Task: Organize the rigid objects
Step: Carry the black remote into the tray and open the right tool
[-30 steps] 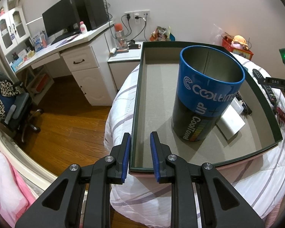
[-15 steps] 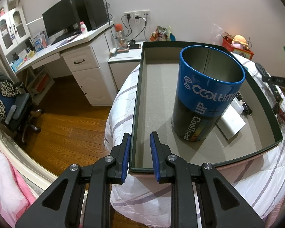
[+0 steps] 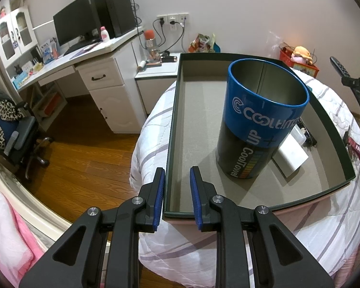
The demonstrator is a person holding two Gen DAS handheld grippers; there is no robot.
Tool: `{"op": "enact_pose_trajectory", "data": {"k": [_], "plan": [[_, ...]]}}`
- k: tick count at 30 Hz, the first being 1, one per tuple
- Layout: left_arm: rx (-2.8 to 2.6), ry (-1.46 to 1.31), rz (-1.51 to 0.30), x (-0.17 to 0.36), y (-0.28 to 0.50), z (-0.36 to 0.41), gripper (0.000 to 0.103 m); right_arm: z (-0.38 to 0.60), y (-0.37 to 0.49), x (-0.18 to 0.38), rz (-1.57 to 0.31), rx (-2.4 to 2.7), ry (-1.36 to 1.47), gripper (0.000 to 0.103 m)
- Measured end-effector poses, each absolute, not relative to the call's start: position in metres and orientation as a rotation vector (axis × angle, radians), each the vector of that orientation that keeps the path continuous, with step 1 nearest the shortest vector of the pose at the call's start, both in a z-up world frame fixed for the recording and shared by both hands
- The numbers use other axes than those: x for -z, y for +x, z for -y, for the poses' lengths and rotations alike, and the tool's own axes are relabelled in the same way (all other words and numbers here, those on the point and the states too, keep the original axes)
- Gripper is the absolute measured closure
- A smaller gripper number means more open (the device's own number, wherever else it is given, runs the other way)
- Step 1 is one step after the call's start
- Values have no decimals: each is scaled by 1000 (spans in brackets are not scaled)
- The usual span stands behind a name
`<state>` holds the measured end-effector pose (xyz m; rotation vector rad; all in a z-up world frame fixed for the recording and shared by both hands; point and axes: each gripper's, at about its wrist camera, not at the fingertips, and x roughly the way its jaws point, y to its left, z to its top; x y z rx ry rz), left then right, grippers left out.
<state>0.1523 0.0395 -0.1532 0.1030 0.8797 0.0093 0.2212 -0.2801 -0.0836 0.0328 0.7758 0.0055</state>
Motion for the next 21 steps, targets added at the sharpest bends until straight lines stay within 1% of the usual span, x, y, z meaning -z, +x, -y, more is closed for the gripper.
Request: {"op": "enact_pose_trajectory", "data": {"k": [21], "plan": [[-3,90,-879,153,153,-40,82,237,200,63,-730,-84,-33,59]]}}
